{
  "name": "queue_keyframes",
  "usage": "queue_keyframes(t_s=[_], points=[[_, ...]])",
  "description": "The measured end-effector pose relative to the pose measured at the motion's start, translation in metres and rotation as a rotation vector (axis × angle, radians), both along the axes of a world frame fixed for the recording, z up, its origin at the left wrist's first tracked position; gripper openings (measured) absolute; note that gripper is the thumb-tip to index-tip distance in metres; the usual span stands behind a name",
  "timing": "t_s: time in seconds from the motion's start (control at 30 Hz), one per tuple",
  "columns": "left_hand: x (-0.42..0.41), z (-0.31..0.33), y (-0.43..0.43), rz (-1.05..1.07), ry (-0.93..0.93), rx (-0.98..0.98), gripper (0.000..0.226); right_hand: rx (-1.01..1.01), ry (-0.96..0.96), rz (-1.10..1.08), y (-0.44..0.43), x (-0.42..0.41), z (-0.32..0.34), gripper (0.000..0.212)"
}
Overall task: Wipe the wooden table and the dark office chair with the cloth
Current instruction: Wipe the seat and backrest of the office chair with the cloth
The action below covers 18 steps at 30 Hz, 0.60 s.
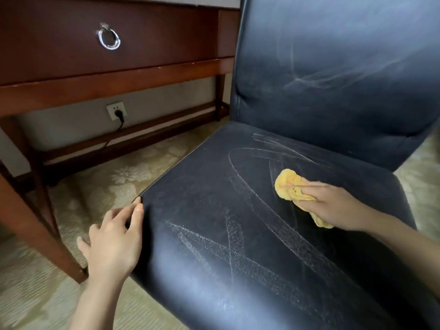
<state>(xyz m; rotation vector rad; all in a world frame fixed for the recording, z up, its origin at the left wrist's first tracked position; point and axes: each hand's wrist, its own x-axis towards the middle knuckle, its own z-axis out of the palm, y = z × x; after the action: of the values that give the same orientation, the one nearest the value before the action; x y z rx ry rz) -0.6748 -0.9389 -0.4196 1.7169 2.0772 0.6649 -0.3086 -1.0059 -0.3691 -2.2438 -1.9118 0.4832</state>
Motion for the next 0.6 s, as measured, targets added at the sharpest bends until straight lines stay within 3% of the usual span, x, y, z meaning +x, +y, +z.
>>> queue_keyframes(t_s=[0.23, 0.6], points=[[0.018, 0.01, -0.078, 0.102, 0.103, -0.011, 0.045, 0.022, 0.023, 0.131, -0.003, 0.009, -0.001, 0.033], [0.073, 0.003, -0.175, 0.284, 0.155, 0.092, 0.033, 0.297, -0.281, 0.215, -0.046, -0.008, -0.014, 0.039]])
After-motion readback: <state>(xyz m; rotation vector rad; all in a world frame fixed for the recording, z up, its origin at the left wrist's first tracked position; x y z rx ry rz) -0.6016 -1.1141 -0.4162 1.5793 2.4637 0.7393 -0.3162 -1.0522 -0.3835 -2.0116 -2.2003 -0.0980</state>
